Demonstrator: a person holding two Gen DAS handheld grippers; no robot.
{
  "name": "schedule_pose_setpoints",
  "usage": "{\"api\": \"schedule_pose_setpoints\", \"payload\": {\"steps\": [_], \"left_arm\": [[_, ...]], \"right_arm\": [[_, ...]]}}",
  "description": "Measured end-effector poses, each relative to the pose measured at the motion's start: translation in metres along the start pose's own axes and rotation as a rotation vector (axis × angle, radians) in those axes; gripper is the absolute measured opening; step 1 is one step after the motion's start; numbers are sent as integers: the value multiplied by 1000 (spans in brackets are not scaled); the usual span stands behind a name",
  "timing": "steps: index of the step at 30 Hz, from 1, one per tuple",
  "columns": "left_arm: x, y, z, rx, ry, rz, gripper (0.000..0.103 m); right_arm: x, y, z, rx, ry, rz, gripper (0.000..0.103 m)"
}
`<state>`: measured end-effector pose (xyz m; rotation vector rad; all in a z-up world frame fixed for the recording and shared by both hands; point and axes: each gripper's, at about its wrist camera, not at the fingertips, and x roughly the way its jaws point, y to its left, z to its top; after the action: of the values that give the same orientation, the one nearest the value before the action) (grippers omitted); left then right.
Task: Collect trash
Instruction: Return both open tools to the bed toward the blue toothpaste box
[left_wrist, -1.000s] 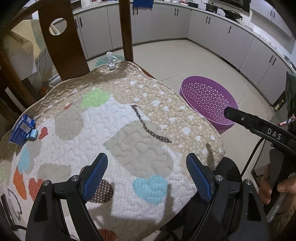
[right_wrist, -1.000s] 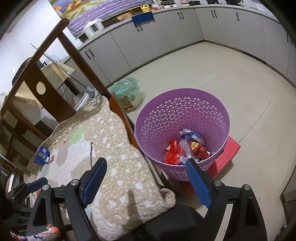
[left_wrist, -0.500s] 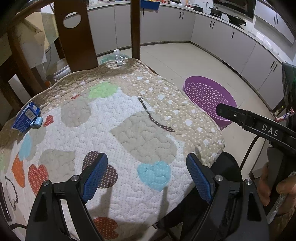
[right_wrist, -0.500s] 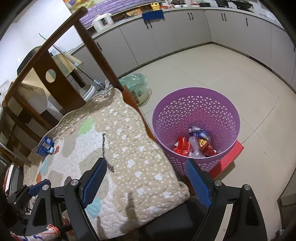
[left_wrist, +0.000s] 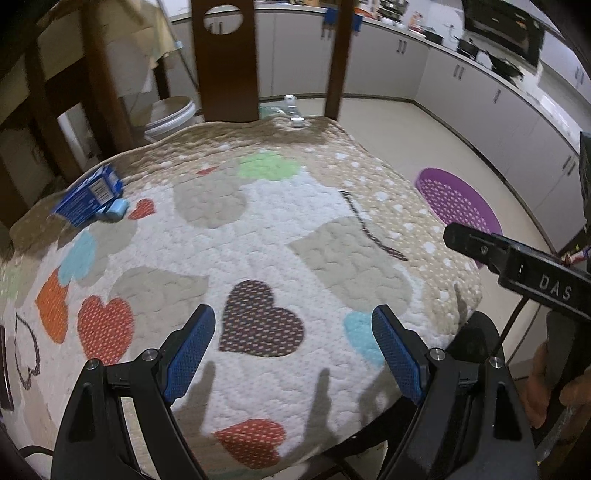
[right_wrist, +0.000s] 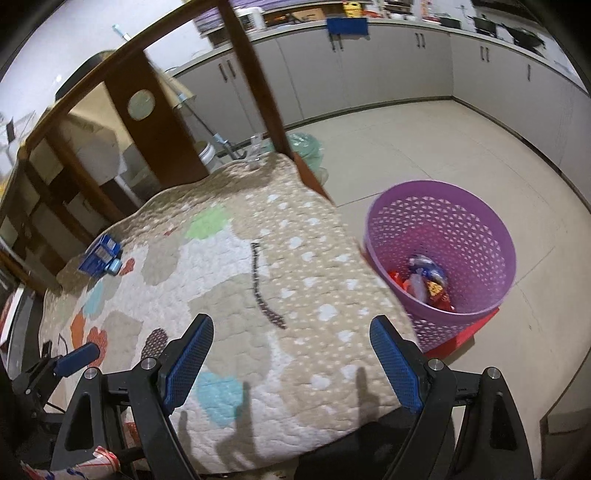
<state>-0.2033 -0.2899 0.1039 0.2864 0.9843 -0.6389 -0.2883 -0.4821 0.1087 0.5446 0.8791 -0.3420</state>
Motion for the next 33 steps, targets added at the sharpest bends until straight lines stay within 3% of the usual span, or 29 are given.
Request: {"api": "schedule_pose_setpoints", "payload": {"steps": [22, 33], "left_arm": [[-3, 94, -19, -175, -35, 71, 86], [-9, 160, -33, -263, -67, 141, 86]], "right_arm": [[26, 87, 1, -160, 47, -19, 90], [58, 150, 5, -255, 91, 22, 90]]}}
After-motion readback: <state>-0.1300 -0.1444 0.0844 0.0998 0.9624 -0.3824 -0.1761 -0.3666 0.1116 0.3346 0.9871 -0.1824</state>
